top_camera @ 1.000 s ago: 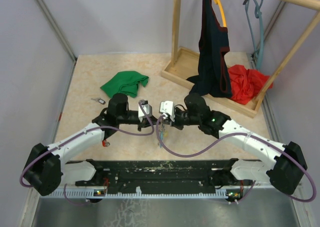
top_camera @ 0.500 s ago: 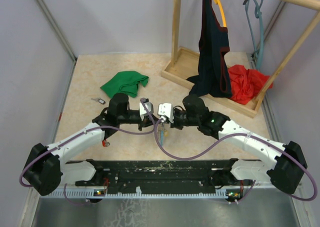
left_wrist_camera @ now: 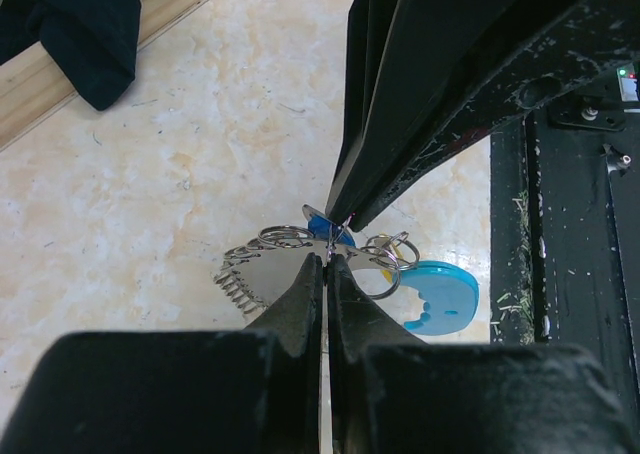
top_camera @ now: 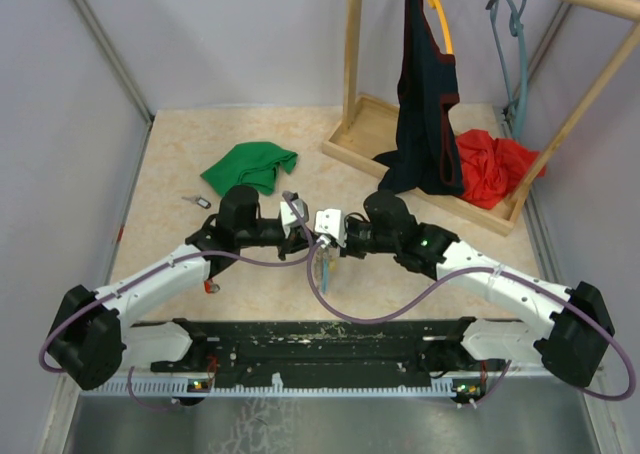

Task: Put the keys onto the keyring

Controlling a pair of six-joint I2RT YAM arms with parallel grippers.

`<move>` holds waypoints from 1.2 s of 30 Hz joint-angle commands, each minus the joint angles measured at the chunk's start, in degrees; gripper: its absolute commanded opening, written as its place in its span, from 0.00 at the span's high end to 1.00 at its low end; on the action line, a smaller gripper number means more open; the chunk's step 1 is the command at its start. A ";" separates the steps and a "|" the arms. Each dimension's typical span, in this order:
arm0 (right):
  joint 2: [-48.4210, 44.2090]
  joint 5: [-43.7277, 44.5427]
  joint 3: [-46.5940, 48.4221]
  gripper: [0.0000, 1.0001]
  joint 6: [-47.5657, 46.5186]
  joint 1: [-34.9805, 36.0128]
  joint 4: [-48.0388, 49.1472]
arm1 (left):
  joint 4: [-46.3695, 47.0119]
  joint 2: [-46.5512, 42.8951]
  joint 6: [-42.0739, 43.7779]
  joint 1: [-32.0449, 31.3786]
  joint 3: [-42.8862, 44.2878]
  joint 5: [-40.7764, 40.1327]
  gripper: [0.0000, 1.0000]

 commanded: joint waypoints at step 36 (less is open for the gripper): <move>-1.91 -1.01 -5.83 1.00 1.86 1.72 12.67 | 25.78 -7.36 -19.34 0.16 -9.39 -11.67 1.00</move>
